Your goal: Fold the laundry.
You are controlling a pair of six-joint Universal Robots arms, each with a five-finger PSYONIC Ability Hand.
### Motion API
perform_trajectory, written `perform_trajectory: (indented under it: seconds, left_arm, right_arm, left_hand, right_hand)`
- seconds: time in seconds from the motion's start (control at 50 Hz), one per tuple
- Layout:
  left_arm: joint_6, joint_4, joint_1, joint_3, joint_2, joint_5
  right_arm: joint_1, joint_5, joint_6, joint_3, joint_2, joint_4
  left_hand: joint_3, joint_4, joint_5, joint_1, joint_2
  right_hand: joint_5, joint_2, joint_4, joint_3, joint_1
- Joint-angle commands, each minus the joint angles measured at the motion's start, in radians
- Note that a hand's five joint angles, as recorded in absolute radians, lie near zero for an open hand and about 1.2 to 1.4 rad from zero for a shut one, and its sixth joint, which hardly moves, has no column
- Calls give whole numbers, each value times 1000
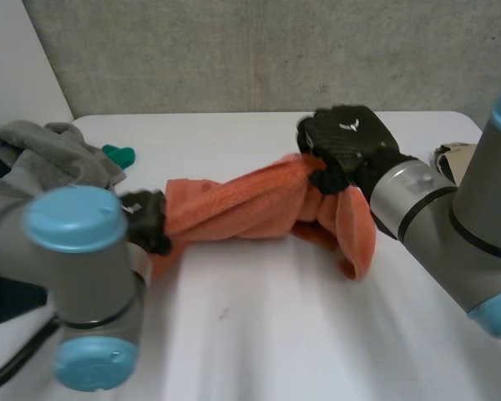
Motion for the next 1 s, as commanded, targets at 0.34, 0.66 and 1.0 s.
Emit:
perform_trajectory:
  seconds: [0.34, 0.66, 1.0]
  left_arm:
    - [389, 213, 228, 359, 5, 345]
    - [340, 262, 249, 371, 157, 328]
    - [338, 346, 239, -269, 183, 368]
  right_arm:
    - [-100, 87, -368, -507, 340, -276]
    - [-131, -64, -291, -348, 136, -457]
    - [-141, -105, -262, 60, 254, -199]
  left_hand:
    - [208, 199, 244, 228, 201]
    - [208, 199, 244, 228, 201]
    - [208, 199, 244, 228, 201]
  right_hand:
    - [240, 221, 196, 207, 262]
    - [240, 221, 196, 207, 262]
    - [-132, -151, -176, -165, -110]
